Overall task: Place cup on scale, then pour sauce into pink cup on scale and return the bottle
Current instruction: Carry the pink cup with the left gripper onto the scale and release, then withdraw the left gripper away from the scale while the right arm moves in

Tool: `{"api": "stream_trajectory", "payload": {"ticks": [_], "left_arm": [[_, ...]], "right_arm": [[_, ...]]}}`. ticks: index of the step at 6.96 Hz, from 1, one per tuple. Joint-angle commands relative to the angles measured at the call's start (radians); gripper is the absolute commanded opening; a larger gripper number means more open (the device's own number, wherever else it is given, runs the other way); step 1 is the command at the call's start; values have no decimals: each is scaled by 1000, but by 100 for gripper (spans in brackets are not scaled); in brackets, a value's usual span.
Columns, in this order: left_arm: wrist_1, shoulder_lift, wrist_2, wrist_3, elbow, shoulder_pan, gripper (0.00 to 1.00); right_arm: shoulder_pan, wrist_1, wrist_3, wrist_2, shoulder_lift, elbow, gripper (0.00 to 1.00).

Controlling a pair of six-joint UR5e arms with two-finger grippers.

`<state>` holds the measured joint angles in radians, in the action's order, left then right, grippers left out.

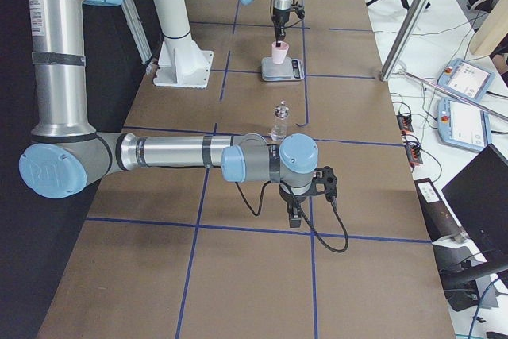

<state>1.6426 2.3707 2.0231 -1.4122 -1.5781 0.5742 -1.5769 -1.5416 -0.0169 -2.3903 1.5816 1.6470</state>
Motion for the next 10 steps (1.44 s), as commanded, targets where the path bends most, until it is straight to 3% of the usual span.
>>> {"api": "stream_trajectory", "payload": {"ticks": [1, 2, 3, 4, 7, 8, 10], "left_arm": [[16, -7, -6, 9, 7, -7, 0], [14, -14, -9, 10, 0, -5, 31], [13, -15, -9, 10, -5, 1, 79], [11, -15, -9, 10, -17, 9, 95], [-15, -31, 20, 22, -123, 96, 99], [-41, -56, 72, 74, -179, 140, 99], [-49, -129, 89, 136, -262, 211, 99]], "right_arm": [[0, 0, 0, 0, 0, 2, 100], [0, 0, 0, -1, 0, 2, 100], [0, 0, 0, -1, -2, 2, 100], [0, 0, 0, -1, -5, 2, 100], [-2, -2, 2, -55, -5, 26, 100], [-3, -30, 27, -59, 1, 89, 100], [2, -235, 145, -61, 43, 384, 100]]}}
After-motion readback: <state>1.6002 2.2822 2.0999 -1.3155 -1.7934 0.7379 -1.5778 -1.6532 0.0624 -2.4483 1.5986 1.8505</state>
